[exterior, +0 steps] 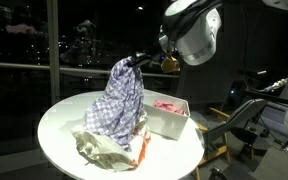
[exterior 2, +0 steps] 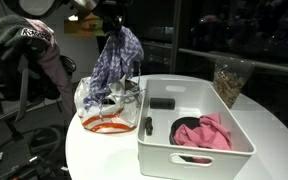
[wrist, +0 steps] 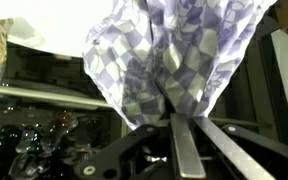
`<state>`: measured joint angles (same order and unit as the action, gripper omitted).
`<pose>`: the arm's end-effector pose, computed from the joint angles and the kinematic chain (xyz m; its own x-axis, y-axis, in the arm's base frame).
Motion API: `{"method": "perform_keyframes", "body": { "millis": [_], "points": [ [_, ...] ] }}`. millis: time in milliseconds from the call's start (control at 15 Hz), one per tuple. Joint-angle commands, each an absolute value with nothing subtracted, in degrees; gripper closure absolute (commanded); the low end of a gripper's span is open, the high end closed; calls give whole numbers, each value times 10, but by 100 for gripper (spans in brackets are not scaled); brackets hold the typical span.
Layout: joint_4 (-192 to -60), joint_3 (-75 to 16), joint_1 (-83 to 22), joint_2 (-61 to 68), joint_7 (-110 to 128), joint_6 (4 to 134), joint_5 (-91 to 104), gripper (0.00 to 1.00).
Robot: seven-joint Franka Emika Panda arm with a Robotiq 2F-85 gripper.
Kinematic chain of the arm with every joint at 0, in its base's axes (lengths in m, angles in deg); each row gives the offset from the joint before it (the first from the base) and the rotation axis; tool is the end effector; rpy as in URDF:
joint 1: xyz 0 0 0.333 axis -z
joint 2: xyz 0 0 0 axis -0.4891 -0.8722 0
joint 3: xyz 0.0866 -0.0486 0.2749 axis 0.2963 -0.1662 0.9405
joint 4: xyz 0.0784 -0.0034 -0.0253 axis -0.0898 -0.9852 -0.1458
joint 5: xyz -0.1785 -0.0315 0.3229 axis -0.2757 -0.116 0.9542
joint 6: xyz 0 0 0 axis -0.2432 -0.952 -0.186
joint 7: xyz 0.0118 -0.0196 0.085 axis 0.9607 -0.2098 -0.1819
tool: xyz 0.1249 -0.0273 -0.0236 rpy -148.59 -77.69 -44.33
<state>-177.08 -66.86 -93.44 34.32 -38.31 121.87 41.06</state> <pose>0.4802 0.1324 0.4258 0.5191 0.2942 0.8025 0.4562 -0.8894 0.0309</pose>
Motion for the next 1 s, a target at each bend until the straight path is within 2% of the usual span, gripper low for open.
{"method": "perform_keyframes", "body": {
  "millis": [0, 467, 933],
  "points": [
    [-1815, -699, -945, 361, -405, 1189, 404, 99],
    [-1852, -684, -968, 365, -429, 1156, 398, 99],
    [-1860, -650, -894, 337, -377, 1002, 344, 99]
  ]
}}
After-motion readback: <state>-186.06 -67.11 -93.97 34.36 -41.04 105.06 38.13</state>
